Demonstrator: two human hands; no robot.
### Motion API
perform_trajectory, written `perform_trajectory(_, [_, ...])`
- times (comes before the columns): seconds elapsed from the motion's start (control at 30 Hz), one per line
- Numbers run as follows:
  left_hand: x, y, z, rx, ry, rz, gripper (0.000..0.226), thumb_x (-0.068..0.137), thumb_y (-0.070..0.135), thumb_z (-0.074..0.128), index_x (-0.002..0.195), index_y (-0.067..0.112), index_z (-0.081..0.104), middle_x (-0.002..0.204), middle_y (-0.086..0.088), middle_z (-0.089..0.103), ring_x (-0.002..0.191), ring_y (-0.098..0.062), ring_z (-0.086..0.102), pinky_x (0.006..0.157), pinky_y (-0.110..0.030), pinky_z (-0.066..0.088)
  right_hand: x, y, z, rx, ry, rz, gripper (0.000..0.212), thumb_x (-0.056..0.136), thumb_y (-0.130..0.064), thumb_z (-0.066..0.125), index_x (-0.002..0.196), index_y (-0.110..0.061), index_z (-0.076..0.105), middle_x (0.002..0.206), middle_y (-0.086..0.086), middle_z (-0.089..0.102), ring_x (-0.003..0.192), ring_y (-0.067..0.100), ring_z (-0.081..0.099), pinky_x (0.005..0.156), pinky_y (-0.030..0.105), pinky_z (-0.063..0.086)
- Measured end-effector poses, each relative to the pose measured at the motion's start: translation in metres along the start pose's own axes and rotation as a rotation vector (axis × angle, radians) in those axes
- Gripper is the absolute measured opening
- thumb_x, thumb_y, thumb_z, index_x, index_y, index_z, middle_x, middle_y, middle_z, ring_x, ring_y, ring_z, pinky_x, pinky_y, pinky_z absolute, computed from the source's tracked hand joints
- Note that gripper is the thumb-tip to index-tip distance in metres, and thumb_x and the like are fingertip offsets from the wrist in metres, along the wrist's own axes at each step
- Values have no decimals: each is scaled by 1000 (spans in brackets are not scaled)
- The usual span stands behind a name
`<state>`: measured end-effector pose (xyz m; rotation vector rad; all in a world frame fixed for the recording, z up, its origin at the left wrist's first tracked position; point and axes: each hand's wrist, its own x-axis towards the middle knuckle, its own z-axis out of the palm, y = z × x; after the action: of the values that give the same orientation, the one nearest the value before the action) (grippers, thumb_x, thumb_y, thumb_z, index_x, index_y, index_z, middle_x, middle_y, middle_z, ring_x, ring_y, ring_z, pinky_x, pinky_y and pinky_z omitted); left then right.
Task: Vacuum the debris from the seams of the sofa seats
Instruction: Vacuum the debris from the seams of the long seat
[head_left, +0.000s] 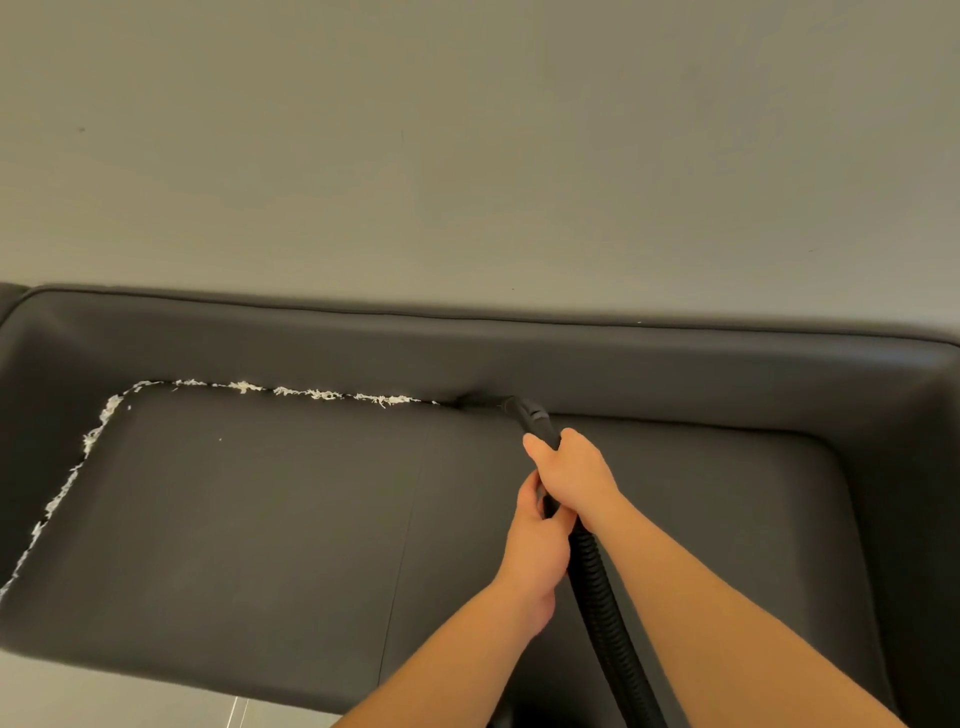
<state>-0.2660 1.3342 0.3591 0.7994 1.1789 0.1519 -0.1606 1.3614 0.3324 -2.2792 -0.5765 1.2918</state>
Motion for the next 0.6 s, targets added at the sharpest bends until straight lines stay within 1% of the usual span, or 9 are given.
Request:
perform_trajectory(0.13, [-3,-4,-16,8,52,-39,52,107,17,48,152,39,35,133,12,65,121,-14,64,106,-45,51,-1,0,29,-40,7,9,39,98,-51,49,98,-12,52,89,3,62,79,22,61,62,34,43])
perform_trajectory(0.2, [-9,-6,-21,3,53,-55,51,108,15,45,151,39,35,129,11,66,116,-14,66,99,-43,56,-6,3,39,-69,9,4,40,99,-52,48,101,-12,51,91,3,62,82,24,63,64,35,44])
perform_trajectory(0.3, [-21,-12,-19,38,40,-93,50,108,17,44,151,40,33,123,10,67,108,-14,69,85,-39,60,-16,13,43,-102,-2,15,42,99,-53,47,105,-12,50,98,6,64,90,28,64,71,37,49])
perform_trajectory(0.4, [-35,-23,-16,24,75,-90,47,106,18,44,147,39,35,121,3,71,106,-19,71,85,-42,61,-34,15,45,-189,-22,-56,40,100,-52,47,104,-12,48,99,6,64,91,29,63,73,39,49])
perform_trajectory(0.47, [-51,-30,-19,-42,107,-73,41,107,18,43,139,43,40,119,-2,73,104,-22,73,84,-42,62,-48,11,52,-337,-44,-152,36,101,-50,46,103,-14,44,103,7,65,96,31,63,75,38,47])
perform_trajectory(0.5, [-60,-32,-22,-72,119,-68,37,108,18,43,130,48,42,118,-4,74,104,-23,74,84,-41,62,-55,9,57,-407,-53,-192,35,101,-49,46,103,-15,42,105,8,66,100,32,64,76,39,46])
perform_trajectory(0.57, [-77,-36,-29,-145,137,-55,39,109,17,40,111,56,44,118,-7,74,103,-24,73,84,-42,61,-69,6,70,-507,-65,-265,32,102,-47,46,102,-16,39,107,9,68,101,33,65,75,39,44])
perform_trajectory(0.6, [-82,-39,-33,-180,146,-50,39,110,17,40,108,56,45,118,-9,74,99,-24,73,83,-42,60,-76,5,75,-541,-68,-295,31,102,-46,46,101,-16,38,107,9,69,101,33,66,74,39,43])
